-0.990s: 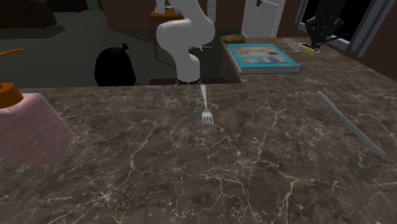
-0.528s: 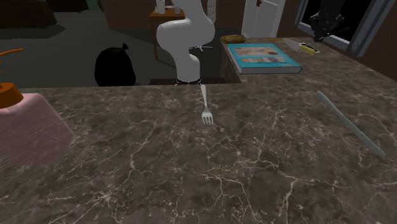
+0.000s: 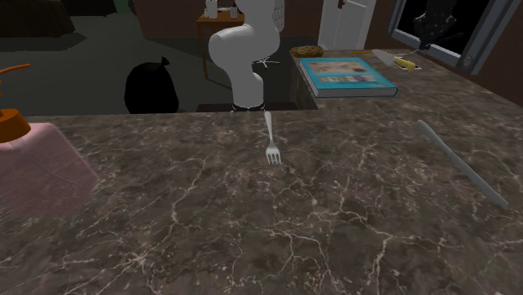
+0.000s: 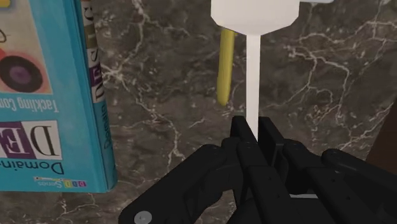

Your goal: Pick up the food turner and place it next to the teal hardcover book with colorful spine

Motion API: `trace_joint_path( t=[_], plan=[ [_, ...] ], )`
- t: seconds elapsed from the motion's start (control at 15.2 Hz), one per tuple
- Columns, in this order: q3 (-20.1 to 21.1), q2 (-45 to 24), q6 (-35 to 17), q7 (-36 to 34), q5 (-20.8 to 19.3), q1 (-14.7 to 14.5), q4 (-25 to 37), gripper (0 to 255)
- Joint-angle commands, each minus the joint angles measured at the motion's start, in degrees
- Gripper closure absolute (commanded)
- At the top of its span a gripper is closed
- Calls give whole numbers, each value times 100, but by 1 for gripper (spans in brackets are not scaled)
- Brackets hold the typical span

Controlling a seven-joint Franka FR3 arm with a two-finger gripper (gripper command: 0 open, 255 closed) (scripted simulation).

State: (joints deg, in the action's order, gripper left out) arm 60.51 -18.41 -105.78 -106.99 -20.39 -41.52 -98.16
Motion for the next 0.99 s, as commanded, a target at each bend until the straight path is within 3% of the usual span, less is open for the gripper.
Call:
trace_joint_path(
  t=[0.0, 0.92],
  plan=[
    [-63, -144, -60, -133, -132, -143, 8, 255],
    [-337, -537, -929, -465, -577, -296, -657, 255]
  ],
)
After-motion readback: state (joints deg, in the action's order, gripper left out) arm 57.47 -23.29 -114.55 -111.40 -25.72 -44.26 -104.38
